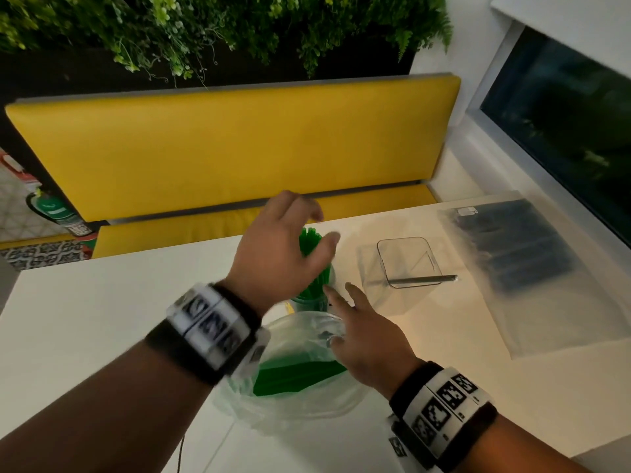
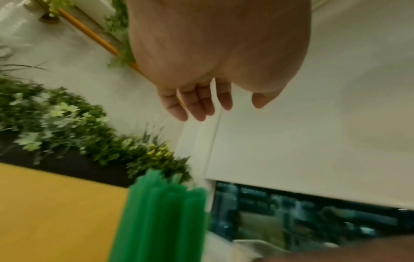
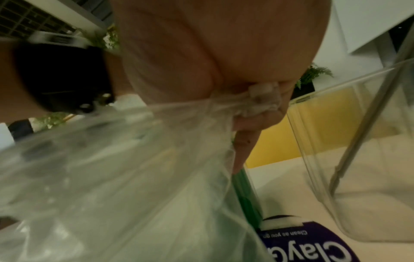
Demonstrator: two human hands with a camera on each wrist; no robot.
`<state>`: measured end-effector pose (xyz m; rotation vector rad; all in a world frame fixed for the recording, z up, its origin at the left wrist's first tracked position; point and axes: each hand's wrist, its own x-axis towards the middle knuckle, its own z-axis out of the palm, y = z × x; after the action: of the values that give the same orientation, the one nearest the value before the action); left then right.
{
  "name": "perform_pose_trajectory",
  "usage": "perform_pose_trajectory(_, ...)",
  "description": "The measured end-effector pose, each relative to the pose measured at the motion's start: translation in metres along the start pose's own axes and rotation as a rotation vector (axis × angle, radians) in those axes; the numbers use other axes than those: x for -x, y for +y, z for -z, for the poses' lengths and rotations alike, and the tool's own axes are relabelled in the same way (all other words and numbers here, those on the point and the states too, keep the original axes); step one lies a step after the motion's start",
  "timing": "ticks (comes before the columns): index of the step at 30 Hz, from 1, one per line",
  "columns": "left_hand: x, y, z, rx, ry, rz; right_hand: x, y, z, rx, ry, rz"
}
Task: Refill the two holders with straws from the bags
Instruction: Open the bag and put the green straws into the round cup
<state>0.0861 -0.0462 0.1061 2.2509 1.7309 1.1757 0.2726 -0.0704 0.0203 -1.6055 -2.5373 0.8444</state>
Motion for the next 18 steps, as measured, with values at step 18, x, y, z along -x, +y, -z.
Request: perform_pose_trajectory(18, 0.178, -0.001, -0.132, -0.333, -0.902, 0.216, 0.041, 0.026, -0.017, -0.539, 0.070, 0.119)
